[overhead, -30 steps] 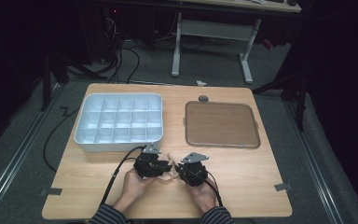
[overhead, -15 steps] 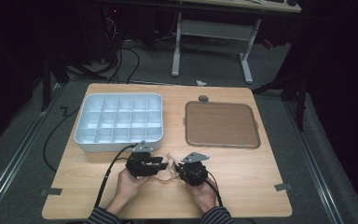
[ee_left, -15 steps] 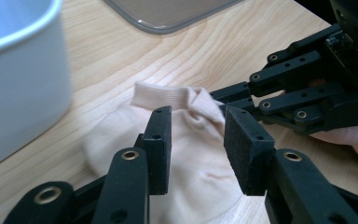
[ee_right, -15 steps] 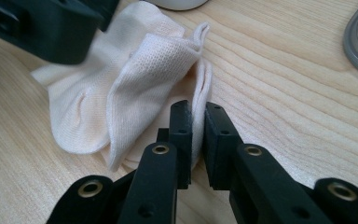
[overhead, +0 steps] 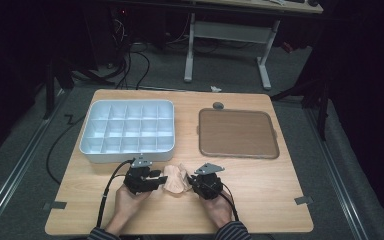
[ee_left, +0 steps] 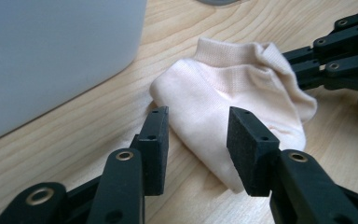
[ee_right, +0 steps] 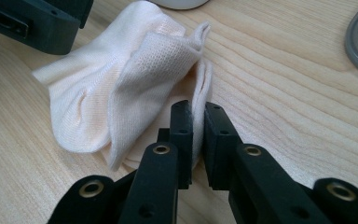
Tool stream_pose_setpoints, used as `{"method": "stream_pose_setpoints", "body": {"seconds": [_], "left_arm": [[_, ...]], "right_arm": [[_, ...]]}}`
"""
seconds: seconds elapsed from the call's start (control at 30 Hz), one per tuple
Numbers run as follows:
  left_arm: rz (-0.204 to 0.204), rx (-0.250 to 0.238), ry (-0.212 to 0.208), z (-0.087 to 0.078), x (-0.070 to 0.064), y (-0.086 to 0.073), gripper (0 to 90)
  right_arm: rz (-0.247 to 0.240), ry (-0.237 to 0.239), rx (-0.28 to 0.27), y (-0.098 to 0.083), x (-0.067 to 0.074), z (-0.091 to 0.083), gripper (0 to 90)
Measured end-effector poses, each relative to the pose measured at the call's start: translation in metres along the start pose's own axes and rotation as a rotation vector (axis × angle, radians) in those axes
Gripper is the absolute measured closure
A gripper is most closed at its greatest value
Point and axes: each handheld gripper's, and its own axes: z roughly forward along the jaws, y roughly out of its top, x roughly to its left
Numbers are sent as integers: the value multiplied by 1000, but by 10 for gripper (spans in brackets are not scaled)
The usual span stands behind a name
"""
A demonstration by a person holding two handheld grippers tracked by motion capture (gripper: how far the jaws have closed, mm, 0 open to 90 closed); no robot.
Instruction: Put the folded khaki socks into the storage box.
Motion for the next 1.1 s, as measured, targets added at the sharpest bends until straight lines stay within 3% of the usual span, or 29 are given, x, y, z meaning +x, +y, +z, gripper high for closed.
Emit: {"method": "stream_pose_setpoints", "body": {"seconds": [0.23,0.43,0.57,0.73,0.93,1.1], "left_arm": [[-39,-1,-50,11,0,-1,591],[-6,16,-25,18,-6,0,604],[-9,18,-21,19,-6,0,592],[13,22,6,19,-9,0,589],[24,27,20,20,-11,0,589],[30,31,28,19,-12,0,586]], "right_arm": [[3,5,-1,0,0,0,832],[-4,2,-5,0,0,1,830],[-32,-37,-8,1,4,0,741],[0,-48,-47,2,2,-14,691],[-62,-40,-104,10,17,-33,701],[-123,-31,-117,19,34,-35,704]]}}
